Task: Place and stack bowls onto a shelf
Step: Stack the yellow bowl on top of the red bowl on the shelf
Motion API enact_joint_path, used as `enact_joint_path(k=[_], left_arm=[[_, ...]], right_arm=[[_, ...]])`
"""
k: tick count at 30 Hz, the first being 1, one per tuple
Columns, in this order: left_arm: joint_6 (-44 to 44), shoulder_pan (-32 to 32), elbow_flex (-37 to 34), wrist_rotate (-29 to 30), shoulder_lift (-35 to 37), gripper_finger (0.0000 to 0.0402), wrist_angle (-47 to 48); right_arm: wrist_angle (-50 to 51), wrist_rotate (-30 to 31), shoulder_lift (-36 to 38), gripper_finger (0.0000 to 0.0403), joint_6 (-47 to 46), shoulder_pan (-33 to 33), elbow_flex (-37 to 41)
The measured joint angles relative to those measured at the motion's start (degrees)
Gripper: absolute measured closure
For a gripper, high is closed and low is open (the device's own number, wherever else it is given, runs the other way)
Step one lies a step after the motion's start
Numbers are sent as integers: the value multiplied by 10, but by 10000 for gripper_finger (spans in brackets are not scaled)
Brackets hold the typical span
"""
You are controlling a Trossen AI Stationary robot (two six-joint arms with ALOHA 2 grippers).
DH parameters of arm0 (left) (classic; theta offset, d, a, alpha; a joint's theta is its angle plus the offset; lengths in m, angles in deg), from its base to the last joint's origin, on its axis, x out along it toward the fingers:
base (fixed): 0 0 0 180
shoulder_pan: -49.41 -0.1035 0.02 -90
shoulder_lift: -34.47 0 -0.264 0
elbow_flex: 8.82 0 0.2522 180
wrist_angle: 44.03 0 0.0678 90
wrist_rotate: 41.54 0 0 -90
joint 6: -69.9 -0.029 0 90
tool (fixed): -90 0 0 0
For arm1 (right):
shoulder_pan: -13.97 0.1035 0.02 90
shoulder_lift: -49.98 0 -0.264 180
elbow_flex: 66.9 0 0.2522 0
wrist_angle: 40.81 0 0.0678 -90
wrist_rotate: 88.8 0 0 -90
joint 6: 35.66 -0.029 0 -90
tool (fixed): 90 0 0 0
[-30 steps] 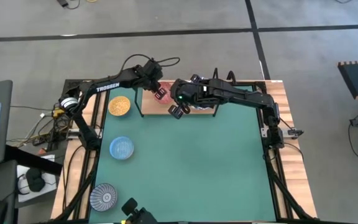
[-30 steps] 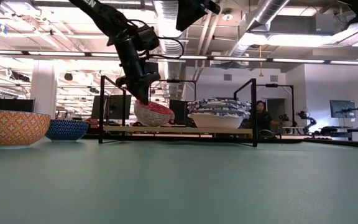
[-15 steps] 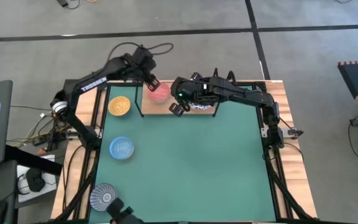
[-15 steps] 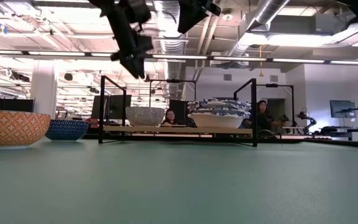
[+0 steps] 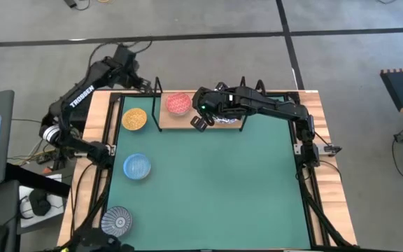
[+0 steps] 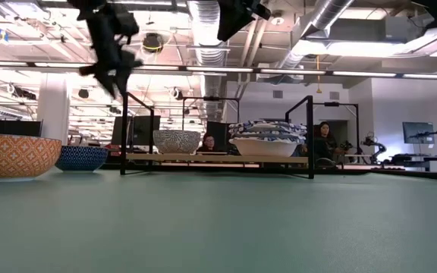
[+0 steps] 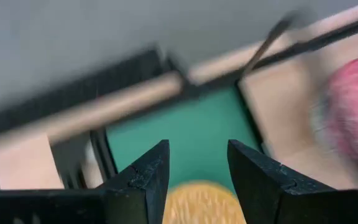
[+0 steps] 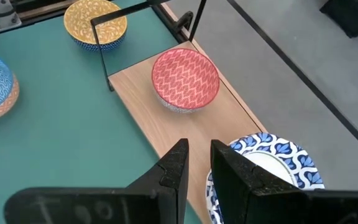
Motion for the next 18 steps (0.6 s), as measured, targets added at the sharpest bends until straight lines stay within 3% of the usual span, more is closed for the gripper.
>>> enact_joint_path(k=[5,10,15,18], left_arm=[[101,-12,-96,12,1,255,8],[125,7,-129,42,1,255,-12],[108,8,-142,63,-5,255,-35],[48,8,-153,48,-17,257,-34]], right_arm=[[0,-2,0,309,3,-1,0],[0,-2,0,309,18,-3,0],[1,-4,0,309,19,-9,0],[2,-15,0,309,19,-12,0]])
